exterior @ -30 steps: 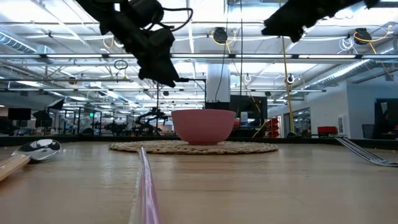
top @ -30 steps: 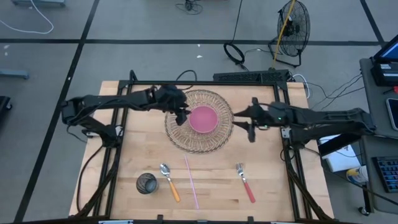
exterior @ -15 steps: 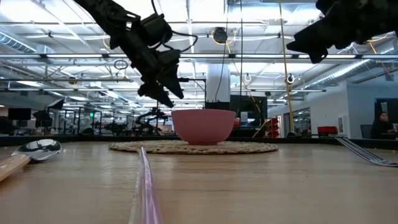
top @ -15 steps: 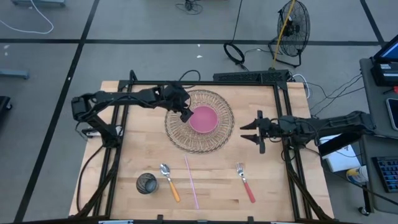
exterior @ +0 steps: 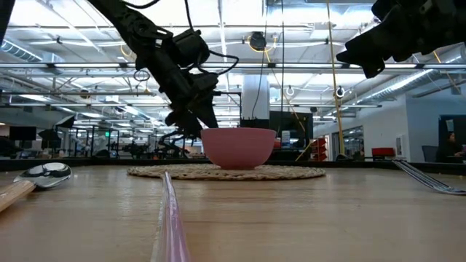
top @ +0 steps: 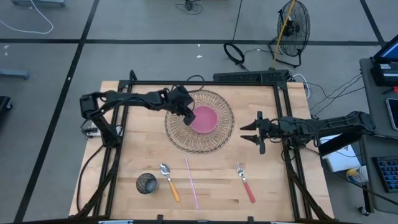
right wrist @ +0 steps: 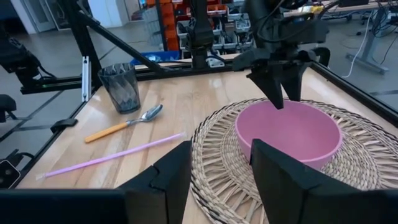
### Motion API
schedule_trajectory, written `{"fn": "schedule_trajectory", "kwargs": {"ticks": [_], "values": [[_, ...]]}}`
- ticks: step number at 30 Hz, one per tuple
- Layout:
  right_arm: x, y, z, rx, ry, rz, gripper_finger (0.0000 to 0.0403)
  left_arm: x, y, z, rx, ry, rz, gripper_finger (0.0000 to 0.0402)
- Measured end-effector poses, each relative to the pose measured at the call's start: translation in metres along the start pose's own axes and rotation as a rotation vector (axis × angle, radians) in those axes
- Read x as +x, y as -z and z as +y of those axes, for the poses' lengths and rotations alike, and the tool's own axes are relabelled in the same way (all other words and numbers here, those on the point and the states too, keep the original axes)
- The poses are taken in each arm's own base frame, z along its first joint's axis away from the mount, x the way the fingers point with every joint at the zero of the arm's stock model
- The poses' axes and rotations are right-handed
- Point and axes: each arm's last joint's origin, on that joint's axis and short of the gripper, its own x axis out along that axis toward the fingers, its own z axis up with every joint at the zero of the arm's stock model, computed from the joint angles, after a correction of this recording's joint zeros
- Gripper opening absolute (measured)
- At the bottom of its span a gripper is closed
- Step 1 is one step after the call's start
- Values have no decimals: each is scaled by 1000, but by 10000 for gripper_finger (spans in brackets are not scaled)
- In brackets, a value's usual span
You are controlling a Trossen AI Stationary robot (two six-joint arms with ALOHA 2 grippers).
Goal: Pick & Place Utensil
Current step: Put the pink bowl on the middle left of the brown placemat
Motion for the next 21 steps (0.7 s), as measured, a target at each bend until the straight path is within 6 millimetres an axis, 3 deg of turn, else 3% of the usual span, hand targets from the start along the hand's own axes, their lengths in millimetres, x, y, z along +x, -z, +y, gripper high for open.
{"fn": "schedule_trajectory", "kwargs": {"ticks": [21], "values": [[0,0,0,11,0,0,157,3,1,1,-7,-3,11,191]]}}
